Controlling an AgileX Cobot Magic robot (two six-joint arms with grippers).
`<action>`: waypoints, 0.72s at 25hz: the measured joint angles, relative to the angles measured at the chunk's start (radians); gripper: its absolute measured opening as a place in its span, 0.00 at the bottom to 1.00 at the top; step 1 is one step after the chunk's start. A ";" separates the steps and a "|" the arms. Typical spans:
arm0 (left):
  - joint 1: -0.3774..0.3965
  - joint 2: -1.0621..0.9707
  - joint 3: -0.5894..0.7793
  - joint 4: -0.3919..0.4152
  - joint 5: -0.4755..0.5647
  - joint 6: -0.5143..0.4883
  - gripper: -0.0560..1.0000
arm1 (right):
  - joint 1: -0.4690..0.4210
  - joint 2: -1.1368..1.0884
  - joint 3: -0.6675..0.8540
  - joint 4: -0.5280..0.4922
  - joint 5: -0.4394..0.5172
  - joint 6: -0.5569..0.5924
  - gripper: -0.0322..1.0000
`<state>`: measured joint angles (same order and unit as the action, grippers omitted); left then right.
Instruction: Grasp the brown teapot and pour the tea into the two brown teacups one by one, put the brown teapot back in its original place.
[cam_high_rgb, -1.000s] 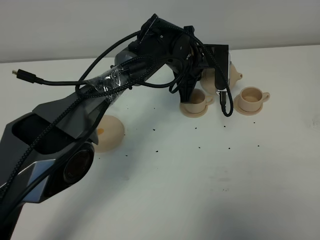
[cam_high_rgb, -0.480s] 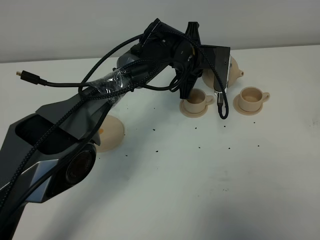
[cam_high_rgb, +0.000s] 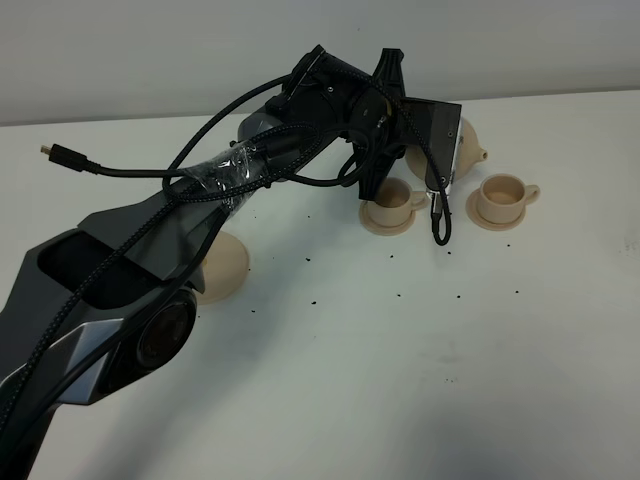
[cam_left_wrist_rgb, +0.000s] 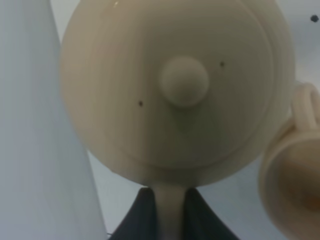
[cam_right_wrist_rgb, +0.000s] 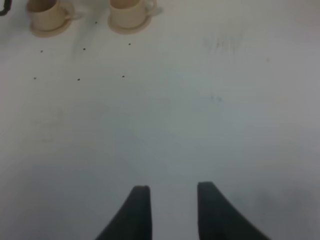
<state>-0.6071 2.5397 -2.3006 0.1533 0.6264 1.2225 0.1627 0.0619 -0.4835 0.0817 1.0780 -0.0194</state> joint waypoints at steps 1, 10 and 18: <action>0.000 0.000 0.000 0.000 -0.009 0.000 0.17 | 0.000 0.000 0.000 0.000 0.000 0.000 0.27; -0.014 0.034 0.000 0.005 -0.068 0.015 0.17 | 0.000 0.000 0.000 0.002 0.000 0.000 0.27; -0.029 0.036 0.000 0.050 -0.096 0.032 0.17 | 0.000 0.000 0.000 0.002 0.000 0.000 0.27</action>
<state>-0.6362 2.5755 -2.3006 0.2031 0.5304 1.2541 0.1627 0.0619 -0.4835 0.0840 1.0780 -0.0194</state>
